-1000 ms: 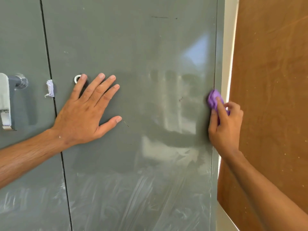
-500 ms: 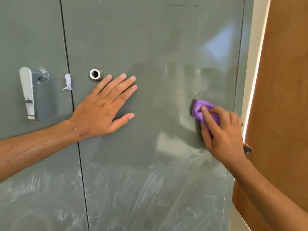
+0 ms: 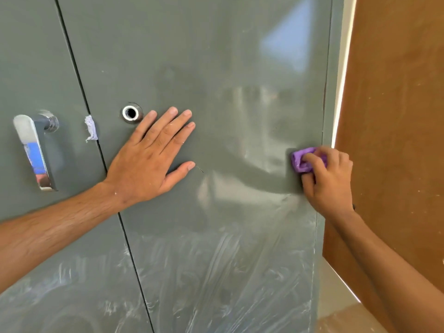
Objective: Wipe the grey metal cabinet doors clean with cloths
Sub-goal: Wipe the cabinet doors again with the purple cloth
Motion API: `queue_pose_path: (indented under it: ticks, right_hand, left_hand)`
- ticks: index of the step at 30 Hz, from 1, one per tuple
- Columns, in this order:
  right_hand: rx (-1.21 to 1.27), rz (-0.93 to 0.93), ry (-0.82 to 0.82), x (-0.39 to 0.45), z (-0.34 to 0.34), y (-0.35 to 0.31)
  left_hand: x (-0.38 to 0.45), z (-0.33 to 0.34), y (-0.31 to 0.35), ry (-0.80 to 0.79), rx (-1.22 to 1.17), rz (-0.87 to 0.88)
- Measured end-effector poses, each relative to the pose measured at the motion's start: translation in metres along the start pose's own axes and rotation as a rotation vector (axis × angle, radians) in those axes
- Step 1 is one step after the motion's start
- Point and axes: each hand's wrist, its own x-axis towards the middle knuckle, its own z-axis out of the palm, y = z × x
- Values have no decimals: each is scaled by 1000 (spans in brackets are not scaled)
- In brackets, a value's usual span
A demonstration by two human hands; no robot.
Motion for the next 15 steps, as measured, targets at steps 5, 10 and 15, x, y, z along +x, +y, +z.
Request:
queue_pose_path:
  ticks: [5, 10, 15]
  right_hand:
    - [46, -19, 0, -19, 10, -30]
    - [40, 31, -45, -34, 5, 1]
    - [91, -41, 20, -48, 21, -36]
  left_hand:
    - [2, 3, 1, 8, 45, 0]
    - [2, 7, 1, 19, 64, -5]
    - [2, 6, 4, 17, 46, -29]
